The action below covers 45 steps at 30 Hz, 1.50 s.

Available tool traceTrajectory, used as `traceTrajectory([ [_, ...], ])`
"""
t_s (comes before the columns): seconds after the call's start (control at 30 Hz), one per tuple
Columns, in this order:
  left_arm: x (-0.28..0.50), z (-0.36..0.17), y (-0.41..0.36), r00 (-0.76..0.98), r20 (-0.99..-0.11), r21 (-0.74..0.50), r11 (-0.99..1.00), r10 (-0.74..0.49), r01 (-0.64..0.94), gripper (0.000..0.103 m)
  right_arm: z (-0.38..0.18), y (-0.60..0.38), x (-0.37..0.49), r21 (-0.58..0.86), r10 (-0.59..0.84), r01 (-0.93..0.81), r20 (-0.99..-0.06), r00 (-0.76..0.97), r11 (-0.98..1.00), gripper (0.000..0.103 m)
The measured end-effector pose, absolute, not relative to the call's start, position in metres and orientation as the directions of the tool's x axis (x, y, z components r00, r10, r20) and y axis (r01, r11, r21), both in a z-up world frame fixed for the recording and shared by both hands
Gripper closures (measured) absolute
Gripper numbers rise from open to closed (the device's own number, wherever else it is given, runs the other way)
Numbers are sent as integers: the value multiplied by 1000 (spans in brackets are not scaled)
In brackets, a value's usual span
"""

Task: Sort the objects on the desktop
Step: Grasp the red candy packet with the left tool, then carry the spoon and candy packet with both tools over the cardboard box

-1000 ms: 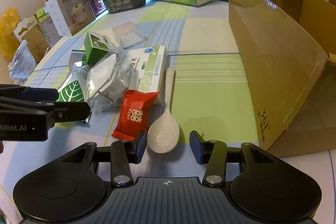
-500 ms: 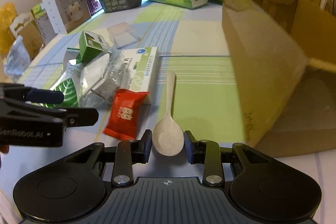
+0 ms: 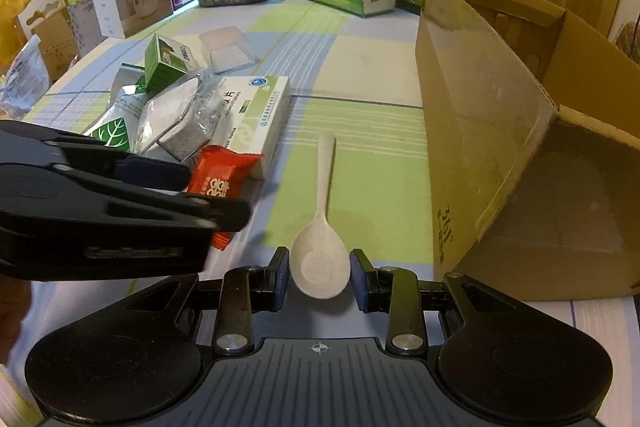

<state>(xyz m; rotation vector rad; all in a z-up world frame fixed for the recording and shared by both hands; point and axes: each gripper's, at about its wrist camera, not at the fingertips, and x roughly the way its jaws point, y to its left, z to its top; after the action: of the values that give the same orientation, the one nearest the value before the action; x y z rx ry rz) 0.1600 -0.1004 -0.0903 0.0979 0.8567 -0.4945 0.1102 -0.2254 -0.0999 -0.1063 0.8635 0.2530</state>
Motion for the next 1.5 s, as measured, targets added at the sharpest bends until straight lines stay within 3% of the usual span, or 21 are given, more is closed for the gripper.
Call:
traceTrajectory([
  [0.07,161,-92,-104,557,-745,-99,886,-368,453,60,-100,-226,111,12,179,-263,-762,622,965,73],
  [0.13,161,-93,-107,562,-752,-70,888,-346,454,74,-101,-227,111,21,182,-258,-764,619,966,74],
  [0.23,159,-93,-103,556,-760,-60,889,-336,454,79,-101,-230,113,48,190,-240,-768,612,970,73],
  [1.5,147,-92,-99,551,-783,4,883,-289,469,82,-99,-217,118,3,155,-234,-758,634,972,73],
])
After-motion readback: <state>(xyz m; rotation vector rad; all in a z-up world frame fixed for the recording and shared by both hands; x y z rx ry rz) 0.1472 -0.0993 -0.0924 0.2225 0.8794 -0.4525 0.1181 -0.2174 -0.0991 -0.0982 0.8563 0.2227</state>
